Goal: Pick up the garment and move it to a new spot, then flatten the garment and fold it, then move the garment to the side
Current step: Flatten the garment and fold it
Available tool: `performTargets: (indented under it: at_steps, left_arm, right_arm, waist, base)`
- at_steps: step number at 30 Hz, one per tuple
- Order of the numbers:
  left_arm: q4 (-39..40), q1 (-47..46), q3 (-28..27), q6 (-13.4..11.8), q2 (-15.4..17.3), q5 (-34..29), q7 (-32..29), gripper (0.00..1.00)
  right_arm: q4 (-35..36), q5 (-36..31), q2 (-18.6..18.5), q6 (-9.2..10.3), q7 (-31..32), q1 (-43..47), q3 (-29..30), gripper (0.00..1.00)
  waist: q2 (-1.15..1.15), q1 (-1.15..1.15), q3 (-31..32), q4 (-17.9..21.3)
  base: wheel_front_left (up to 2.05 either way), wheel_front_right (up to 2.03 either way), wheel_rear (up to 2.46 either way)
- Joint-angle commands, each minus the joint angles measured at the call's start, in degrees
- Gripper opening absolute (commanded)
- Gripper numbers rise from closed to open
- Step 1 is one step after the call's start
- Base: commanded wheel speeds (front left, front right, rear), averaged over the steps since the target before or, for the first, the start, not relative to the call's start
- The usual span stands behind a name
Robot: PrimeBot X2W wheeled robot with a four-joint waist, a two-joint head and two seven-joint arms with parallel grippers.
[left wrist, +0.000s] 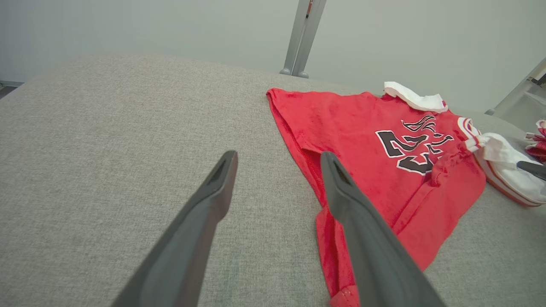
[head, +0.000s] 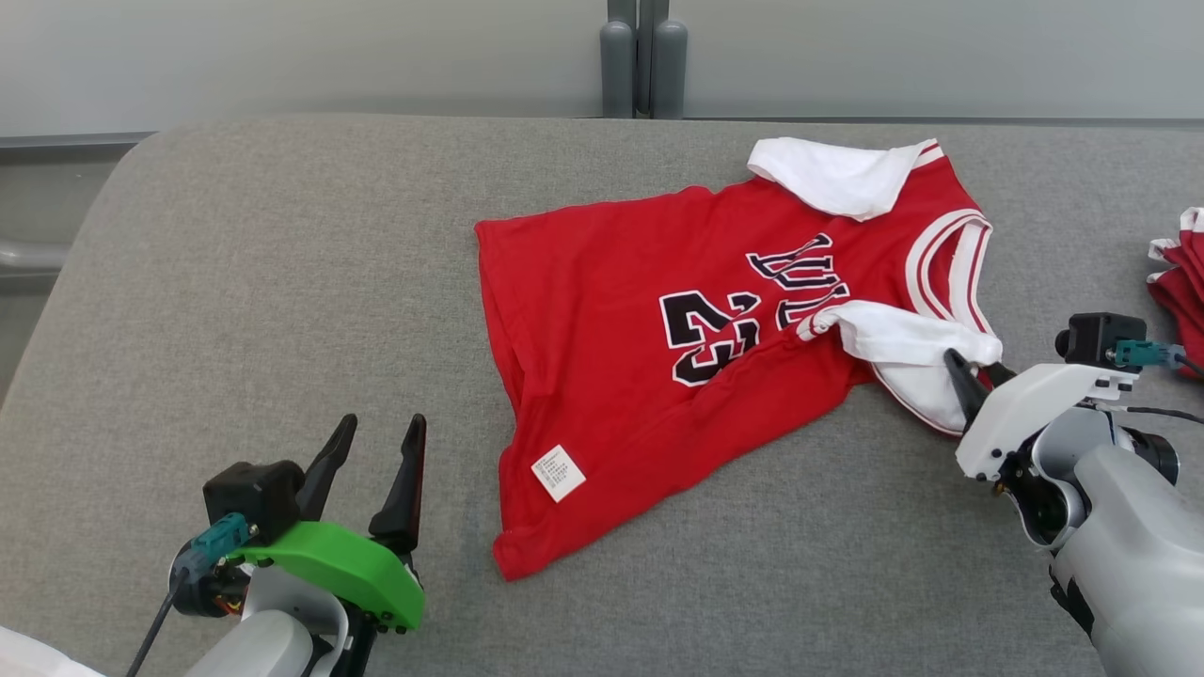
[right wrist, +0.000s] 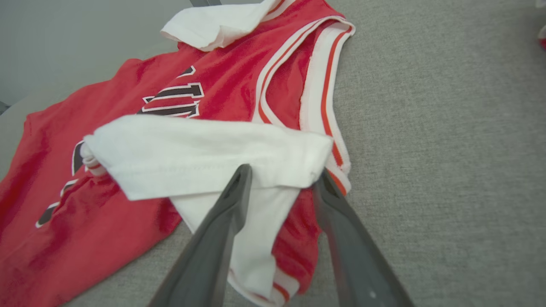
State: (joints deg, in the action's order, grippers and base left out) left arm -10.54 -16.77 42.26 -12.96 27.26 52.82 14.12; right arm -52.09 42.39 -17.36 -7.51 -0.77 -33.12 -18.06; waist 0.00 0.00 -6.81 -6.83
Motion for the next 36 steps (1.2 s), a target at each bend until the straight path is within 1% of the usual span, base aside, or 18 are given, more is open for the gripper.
performTargets:
  at_steps: [1, 5, 9, 11, 15, 17, 21, 25, 27, 29, 31, 34, 36]
  left_arm:
    - [-0.01, -0.10, -0.08, -0.23, 0.21, -0.22, -0.17, 1.00]
    - [0.05, 0.34, -0.12, -0.31, 0.31, -0.04, -0.13, 1.00]
    - [-0.17, 1.02, -0.13, -0.33, 0.25, 0.26, -0.03, 1.00]
    - [-0.31, 1.54, -0.28, -0.35, 0.29, 0.46, 0.06, 1.00]
    - [-0.50, 2.58, -0.68, -0.48, 0.67, 0.82, 0.26, 1.00]
    - [-0.42, 3.01, -0.93, -0.61, 0.92, 0.93, 0.38, 1.00]
    - [-0.09, 4.19, -1.26, -0.96, 1.29, 1.04, 0.54, 1.00]
    - [0.20, 5.08, -1.57, -1.19, 1.86, 1.27, 0.54, 1.00]
    - [0.32, 5.36, -1.79, -1.30, 2.13, 1.33, 0.56, 1.00]
    - [0.40, 5.66, -1.91, -1.39, 2.30, 1.40, 0.58, 1.00]
    - [0.48, 5.79, -1.94, -1.35, 2.41, 1.46, 0.58, 1.00]
    - [0.63, 5.61, -1.76, -1.48, 2.21, 1.43, 0.44, 1.00]
    - [0.62, 5.44, -1.67, -1.49, 2.15, 1.46, 0.30, 1.00]
  right_arm:
    - [-0.17, 0.55, -0.29, 0.04, -0.85, -0.27, -0.17, 0.00]
    - [0.43, 1.13, -0.60, 0.04, -3.76, -0.27, -0.24, 0.00]
    - [2.69, 2.42, -0.26, 0.04, -6.44, 0.57, -0.44, 0.00]
    - [4.93, 3.67, -0.08, 0.04, -6.90, 1.67, -0.78, 0.00]
    - [12.57, 7.52, -0.91, 0.04, -5.55, 5.09, -1.72, 0.00]
    - [17.80, 10.45, -1.58, 0.04, -4.06, 7.69, -2.05, 0.00]
    - [29.23, 17.38, -3.99, 0.04, 0.24, 14.41, -0.59, 0.00]
    - [38.35, 21.34, -6.82, 0.04, 4.67, 21.12, 1.69, 0.00]
    - [41.69, 22.76, -8.12, 0.04, 7.24, 24.45, 3.10, 0.00]
    - [43.80, 22.62, -9.84, 0.04, 10.06, 27.68, 4.52, 0.00]
    - [44.70, 22.00, -10.79, 0.03, 12.49, 30.53, 6.27, 0.00]
    - [44.14, 20.15, -11.53, 0.03, 15.38, 33.54, 8.69, 0.00]
    - [42.48, 18.36, -11.18, 0.03, 16.78, 34.64, 10.39, 0.00]
  waist:
    - [0.00, 0.00, 0.12, -0.08]
    - [0.00, 0.00, 0.47, -0.03]
    - [0.00, 0.00, 1.16, 0.49]
    - [0.00, 0.00, 1.63, 0.92]
    - [0.00, 0.00, 2.63, 2.02]
    - [0.00, 0.00, 3.05, 2.68]
    - [0.00, 0.00, 3.65, 4.05]
    - [0.00, 0.00, 3.80, 5.25]
    - [0.00, 0.00, 3.73, 5.78]
    - [0.00, 0.00, 3.56, 6.29]
    - [0.00, 0.00, 3.28, 6.69]
    - [0.00, 0.00, 2.81, 7.06]
    - [0.00, 0.00, 2.41, 7.30]
  base:
    - [0.00, 0.00, 0.00]
    - [0.00, 0.00, 0.00]
    - [0.00, 0.00, 0.00]
    - [0.00, 0.00, 0.00]
    - [0.00, 0.00, 0.00]
    - [0.00, 0.00, 0.00]
    - [0.00, 0.00, 0.00]
    - [0.00, 0.00, 0.00]
    - [0.00, 0.00, 0.00]
    - [0.00, 0.00, 0.00]
    - [0.00, 0.00, 0.00]
    - [0.00, 0.00, 0.00]
    - [0.00, 0.00, 0.00]
